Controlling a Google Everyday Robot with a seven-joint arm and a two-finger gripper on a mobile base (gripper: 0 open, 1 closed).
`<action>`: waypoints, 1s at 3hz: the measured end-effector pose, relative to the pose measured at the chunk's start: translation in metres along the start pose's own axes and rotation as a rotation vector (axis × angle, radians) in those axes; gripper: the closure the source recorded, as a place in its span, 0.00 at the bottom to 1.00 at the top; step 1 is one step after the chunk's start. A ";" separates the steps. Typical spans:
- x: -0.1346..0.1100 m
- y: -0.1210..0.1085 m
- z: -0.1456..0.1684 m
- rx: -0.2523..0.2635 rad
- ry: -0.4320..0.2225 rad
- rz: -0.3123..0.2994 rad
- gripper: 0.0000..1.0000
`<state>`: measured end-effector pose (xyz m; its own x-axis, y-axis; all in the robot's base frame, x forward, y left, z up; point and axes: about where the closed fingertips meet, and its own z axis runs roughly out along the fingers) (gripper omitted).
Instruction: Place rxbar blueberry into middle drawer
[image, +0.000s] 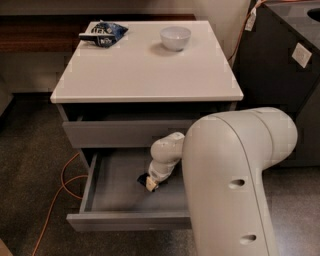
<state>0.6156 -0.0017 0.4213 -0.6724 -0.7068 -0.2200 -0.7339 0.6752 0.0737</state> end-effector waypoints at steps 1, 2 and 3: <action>0.003 0.006 0.002 0.002 0.018 -0.014 0.30; 0.004 0.007 0.004 0.000 0.020 -0.014 0.07; 0.004 0.007 0.005 -0.001 0.022 -0.014 0.00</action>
Offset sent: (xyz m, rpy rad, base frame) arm -0.0055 0.0021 -0.0022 -0.0139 0.0070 0.0125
